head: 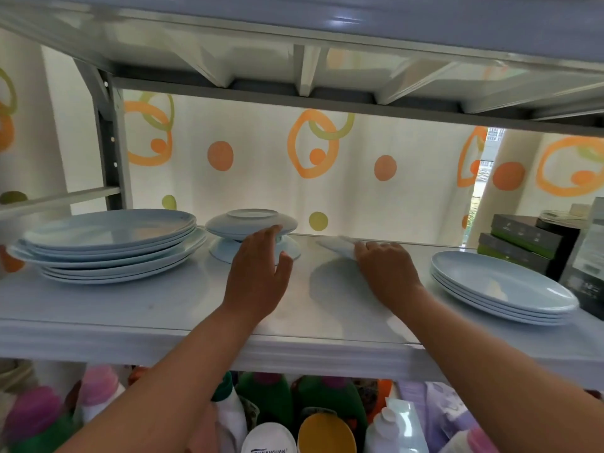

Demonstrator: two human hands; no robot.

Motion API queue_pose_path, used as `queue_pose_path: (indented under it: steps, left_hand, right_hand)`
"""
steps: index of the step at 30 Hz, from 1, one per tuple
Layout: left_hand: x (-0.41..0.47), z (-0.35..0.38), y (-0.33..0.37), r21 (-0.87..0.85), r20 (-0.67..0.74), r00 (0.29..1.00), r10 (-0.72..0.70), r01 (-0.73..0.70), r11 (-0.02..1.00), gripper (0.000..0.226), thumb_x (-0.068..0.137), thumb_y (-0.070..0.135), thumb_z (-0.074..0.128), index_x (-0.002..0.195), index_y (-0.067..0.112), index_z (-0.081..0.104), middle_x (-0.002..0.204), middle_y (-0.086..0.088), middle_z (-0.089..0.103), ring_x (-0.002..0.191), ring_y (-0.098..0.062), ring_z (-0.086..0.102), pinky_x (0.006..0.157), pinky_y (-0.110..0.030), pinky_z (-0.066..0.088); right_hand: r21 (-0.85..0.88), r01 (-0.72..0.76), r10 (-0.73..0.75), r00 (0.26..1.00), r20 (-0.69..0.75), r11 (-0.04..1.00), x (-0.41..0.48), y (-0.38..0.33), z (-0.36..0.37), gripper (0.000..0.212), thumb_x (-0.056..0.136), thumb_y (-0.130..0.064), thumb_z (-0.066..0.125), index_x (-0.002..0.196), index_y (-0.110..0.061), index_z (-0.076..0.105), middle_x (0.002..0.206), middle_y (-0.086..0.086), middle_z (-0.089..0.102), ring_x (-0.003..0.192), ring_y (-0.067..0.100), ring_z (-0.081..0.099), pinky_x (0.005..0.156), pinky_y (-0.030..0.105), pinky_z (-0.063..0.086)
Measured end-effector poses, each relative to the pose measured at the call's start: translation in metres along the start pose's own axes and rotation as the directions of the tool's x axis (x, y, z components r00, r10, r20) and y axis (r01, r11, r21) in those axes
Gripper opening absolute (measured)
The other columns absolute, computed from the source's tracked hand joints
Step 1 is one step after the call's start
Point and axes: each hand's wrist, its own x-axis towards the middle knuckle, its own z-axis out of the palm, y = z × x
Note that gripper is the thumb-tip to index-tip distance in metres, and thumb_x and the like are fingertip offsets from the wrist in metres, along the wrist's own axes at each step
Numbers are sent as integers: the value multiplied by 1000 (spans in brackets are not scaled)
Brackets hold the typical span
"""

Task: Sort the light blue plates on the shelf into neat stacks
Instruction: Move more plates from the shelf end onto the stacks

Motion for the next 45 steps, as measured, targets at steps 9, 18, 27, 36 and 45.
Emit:
queue_pose_path:
  steps: [9, 18, 27, 36, 45]
  left_hand:
    - [-5, -1, 28, -278, -97, 990, -103, 73, 958, 41, 93, 18, 46, 134, 17, 41, 139, -5, 46, 128, -18, 39, 105, -22, 23]
    - [-4, 25, 82, -379, -98, 993, -67, 25, 925, 43, 92, 28, 37, 135, 23, 39, 139, 1, 46, 127, -16, 40, 104, -25, 26]
    - [4, 63, 130, -459, -45, 997, -66, 38, 888, 45, 91, 29, 37, 135, 19, 39, 138, -3, 47, 129, -19, 40, 109, -38, 32]
    - [-3, 92, 151, -424, -3, 1000, -22, 19, 905, 52, 88, 33, 34, 135, 13, 40, 139, -3, 46, 131, -18, 37, 104, -17, 19]
    - [-9, 101, 161, -387, 25, 998, 54, -40, 921, 55, 86, 34, 32, 136, 13, 38, 141, -4, 45, 132, -18, 36, 105, -17, 17]
  right_hand:
    - [674, -317, 570, 799, -190, 667, -2, 39, -55, 27, 98, -18, 42, 85, 1, 58, 68, 14, 59, 59, 30, 55, 57, 29, 39]
    - [815, -550, 788, 412, 457, -185, -21, 104, -60, 36, 88, -8, 41, 124, -4, 43, 113, 13, 51, 90, 33, 60, 54, 43, 59]
    - [652, -717, 732, 303, 610, -246, -65, 154, -48, 48, 91, 3, 43, 139, -2, 36, 114, 19, 52, 48, 22, 56, 50, 36, 60]
    - [538, -790, 735, 174, 656, -293, -81, 173, -33, 34, 95, -2, 37, 129, 6, 41, 73, 20, 59, 60, 36, 67, 42, 29, 54]
    - [410, -911, 795, 279, 539, 41, -81, 178, -25, 9, 90, -11, 47, 90, -3, 50, 76, 9, 51, 79, 26, 52, 68, 32, 40]
